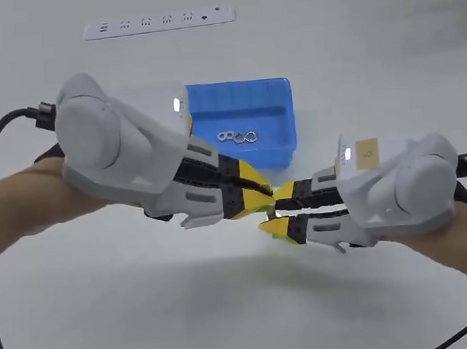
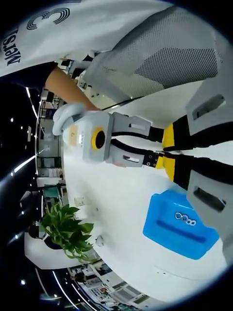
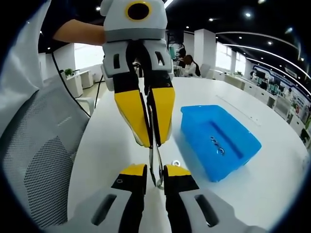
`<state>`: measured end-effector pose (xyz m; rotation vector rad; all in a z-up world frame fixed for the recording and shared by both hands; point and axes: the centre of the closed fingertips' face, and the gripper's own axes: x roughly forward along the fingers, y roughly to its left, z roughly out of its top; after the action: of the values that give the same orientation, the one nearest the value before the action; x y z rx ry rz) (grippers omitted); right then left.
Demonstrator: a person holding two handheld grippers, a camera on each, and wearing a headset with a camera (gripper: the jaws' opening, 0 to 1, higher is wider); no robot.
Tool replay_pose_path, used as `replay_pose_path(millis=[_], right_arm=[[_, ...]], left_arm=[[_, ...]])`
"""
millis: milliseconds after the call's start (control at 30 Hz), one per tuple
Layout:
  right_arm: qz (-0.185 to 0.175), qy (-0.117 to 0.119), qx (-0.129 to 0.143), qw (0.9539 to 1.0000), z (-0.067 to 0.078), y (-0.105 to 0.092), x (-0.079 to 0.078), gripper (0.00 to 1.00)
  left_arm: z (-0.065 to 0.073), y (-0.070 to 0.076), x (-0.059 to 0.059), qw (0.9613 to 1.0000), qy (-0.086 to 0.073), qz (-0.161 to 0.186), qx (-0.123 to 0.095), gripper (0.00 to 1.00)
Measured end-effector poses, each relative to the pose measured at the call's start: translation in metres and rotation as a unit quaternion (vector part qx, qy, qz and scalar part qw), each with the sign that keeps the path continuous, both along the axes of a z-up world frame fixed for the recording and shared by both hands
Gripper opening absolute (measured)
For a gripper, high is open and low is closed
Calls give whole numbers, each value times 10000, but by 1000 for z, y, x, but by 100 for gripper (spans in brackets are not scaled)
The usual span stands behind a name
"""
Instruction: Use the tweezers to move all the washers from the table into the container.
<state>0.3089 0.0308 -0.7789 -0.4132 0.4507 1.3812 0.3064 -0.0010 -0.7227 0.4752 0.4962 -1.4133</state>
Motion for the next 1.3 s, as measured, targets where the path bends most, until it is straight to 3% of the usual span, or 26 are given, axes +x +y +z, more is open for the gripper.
replay_pose_path(millis=[200, 367, 733, 833, 1300], right_arm=[[211, -7, -229, 9995, -10, -2, -1, 14], [146, 40, -122, 9998, -6, -1, 3, 14], [151, -3, -195, 9997, -8, -3, 2, 11], [126, 3, -216, 9997, -8, -3, 3, 11], [154, -66, -205, 9997, 0, 2, -4, 10]], left_arm=[[-1, -2, -1, 10000, 39, -47, -3, 7], [-2, -3, -1, 10000, 60, -69, -8, 7], [-4, -6, 4, 9999, 89, -89, 56, 7], [-4, -6, 3, 9999, -25, -131, 90, 7], [4, 2, -5, 9998, 28, -137, 127, 7]])
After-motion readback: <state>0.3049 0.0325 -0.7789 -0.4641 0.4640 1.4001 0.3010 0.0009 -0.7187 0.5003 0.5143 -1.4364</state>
